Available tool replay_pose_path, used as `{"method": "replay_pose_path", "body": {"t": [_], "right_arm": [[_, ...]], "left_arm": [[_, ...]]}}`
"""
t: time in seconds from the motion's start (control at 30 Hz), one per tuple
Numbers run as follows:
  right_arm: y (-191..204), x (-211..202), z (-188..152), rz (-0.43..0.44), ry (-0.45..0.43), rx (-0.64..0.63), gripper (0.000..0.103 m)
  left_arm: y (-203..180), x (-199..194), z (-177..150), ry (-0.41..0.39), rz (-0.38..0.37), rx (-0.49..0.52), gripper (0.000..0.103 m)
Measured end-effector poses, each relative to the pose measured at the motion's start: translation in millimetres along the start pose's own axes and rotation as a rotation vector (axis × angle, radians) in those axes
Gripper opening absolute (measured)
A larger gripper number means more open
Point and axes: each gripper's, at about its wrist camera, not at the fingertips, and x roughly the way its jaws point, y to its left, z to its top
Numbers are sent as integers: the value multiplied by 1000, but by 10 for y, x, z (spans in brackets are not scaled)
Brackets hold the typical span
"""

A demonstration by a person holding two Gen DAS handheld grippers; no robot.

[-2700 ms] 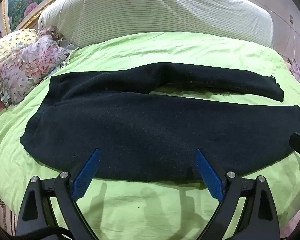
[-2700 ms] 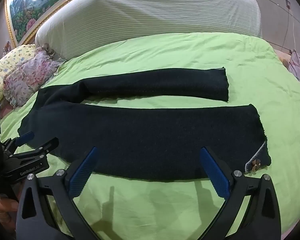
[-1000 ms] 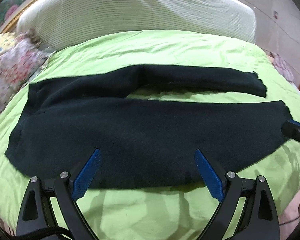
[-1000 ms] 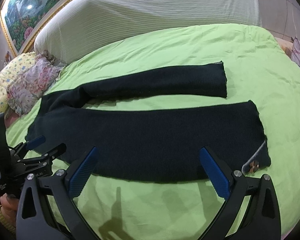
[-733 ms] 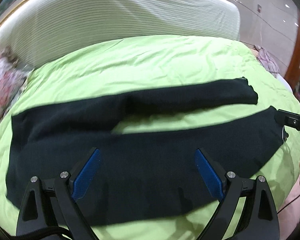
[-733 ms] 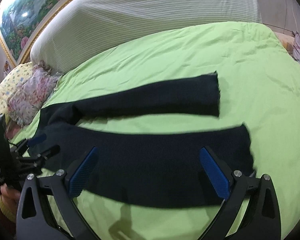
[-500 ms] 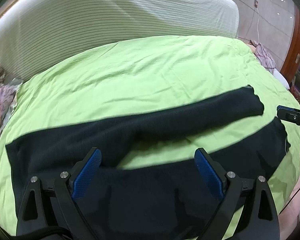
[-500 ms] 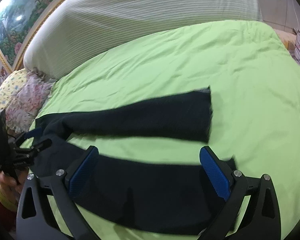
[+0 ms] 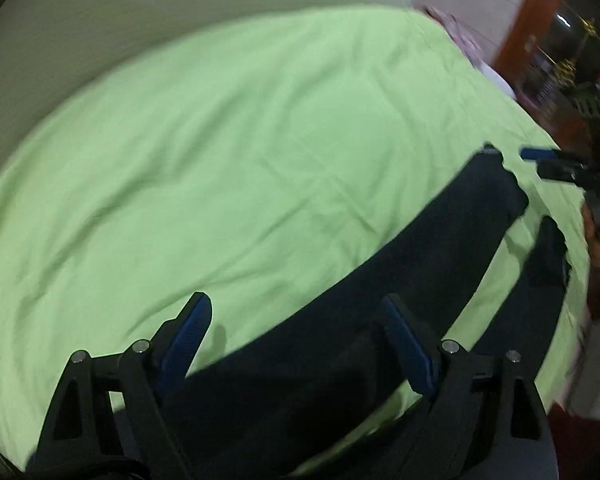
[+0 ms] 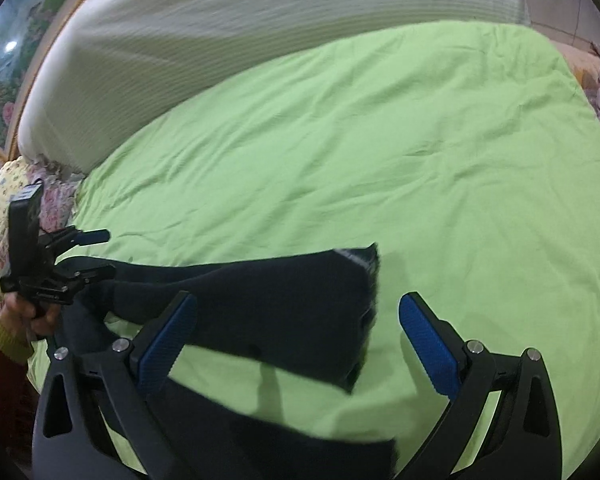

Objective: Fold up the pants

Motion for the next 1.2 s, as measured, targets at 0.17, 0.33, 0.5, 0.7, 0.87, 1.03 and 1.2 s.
{"method": "replay_pose_path", "body": {"t": [0.17,0.33,0.5,0.7,0.87,1.03,1.2], "right_arm": [[-43,194,95,13,83,-9,100],[-54,298,140,24,117,-20,98],[-94,421,175,17,163,-13,72],[-104,353,159,26,136,-11,11],[30,85,245,51,39,-92,8],[260,-298,449,110,-89,-211,8],[420,-581,444,140,-137,-347,8]], "left_arm": [[-55,434,77,162,-91,100,82],[-276,648,-25,258,-77,253,75],[-516,625,-79,251,-131,297,26],[-756,485,-274,176,-97,278,10],[-827,9,-461,82,-101,246,7],[-852,-295,-573,15,-123,194,6],[-812,-410,-712,-12,-92,145,6]]}}
